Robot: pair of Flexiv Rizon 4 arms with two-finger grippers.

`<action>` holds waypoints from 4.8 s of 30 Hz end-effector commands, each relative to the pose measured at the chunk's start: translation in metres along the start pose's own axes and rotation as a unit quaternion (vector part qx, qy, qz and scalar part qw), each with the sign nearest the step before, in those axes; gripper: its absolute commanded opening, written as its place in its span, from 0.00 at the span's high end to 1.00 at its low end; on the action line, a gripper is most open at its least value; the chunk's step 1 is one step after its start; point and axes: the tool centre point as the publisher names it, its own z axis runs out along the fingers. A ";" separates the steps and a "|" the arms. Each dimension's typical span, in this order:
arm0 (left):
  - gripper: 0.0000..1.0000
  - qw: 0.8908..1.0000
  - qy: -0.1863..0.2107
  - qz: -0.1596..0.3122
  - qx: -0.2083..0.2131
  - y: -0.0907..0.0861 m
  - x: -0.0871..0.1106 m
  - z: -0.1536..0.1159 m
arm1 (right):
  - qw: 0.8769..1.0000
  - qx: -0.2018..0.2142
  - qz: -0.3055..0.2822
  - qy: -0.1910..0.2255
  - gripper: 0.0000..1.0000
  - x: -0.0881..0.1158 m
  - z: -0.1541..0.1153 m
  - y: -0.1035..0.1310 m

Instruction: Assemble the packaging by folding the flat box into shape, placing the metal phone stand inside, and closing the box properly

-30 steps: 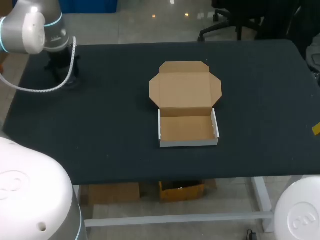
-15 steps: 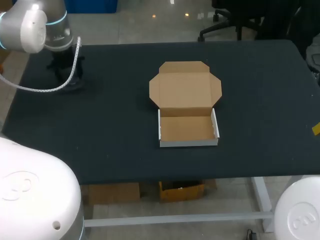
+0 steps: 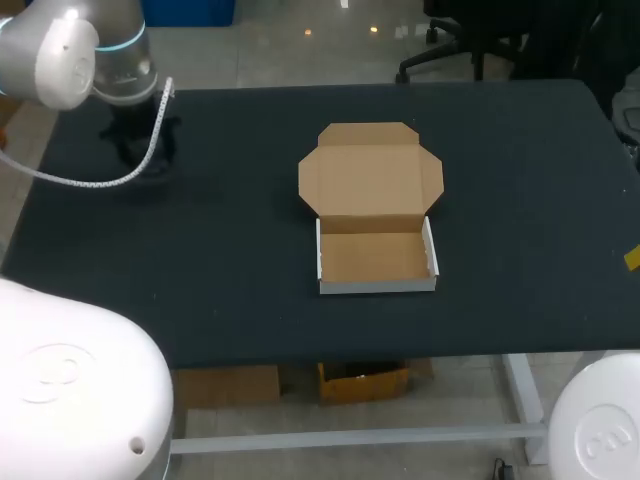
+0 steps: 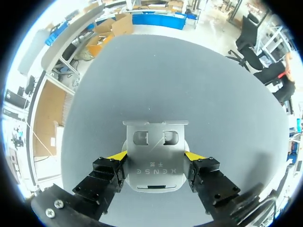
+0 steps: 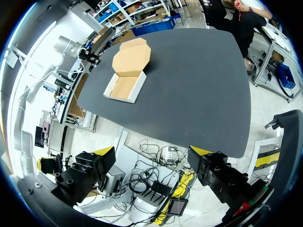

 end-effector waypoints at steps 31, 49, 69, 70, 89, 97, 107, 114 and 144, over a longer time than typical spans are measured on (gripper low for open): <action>1.00 0.995 0.005 0.099 0.012 0.096 0.049 -0.055 | 0.910 -0.140 -0.390 0.001 0.00 -0.025 -0.008 0.019; 1.00 0.993 0.007 0.118 0.014 0.119 0.063 -0.061 | 0.883 -0.143 -0.446 0.034 0.00 -0.023 0.003 0.054; 1.00 0.992 0.012 0.124 0.018 0.131 0.067 -0.067 | 0.898 -0.061 -0.434 0.029 0.00 -0.021 0.036 0.063; 1.00 0.992 0.012 0.124 0.018 0.131 0.067 -0.067 | 0.898 -0.061 -0.434 0.029 0.00 -0.021 0.036 0.064; 1.00 0.992 0.013 0.128 0.019 0.136 0.071 -0.068 | 0.889 -0.079 -0.450 0.022 0.00 -0.012 0.031 0.080; 1.00 0.991 0.013 0.129 0.020 0.139 0.074 -0.069 | 0.892 -0.071 -0.445 0.023 0.00 -0.011 0.033 0.083; 1.00 0.988 0.021 0.151 0.026 0.155 0.083 -0.078 | 0.892 -0.071 -0.445 0.023 0.00 -0.011 0.033 0.083; 1.00 0.983 0.030 0.176 0.029 0.173 0.093 -0.084 | 0.892 -0.071 -0.445 0.023 0.00 -0.011 0.033 0.083; 1.00 0.964 0.067 0.256 0.035 0.215 0.161 -0.099 | 0.892 -0.071 -0.445 0.023 0.00 -0.011 0.033 0.083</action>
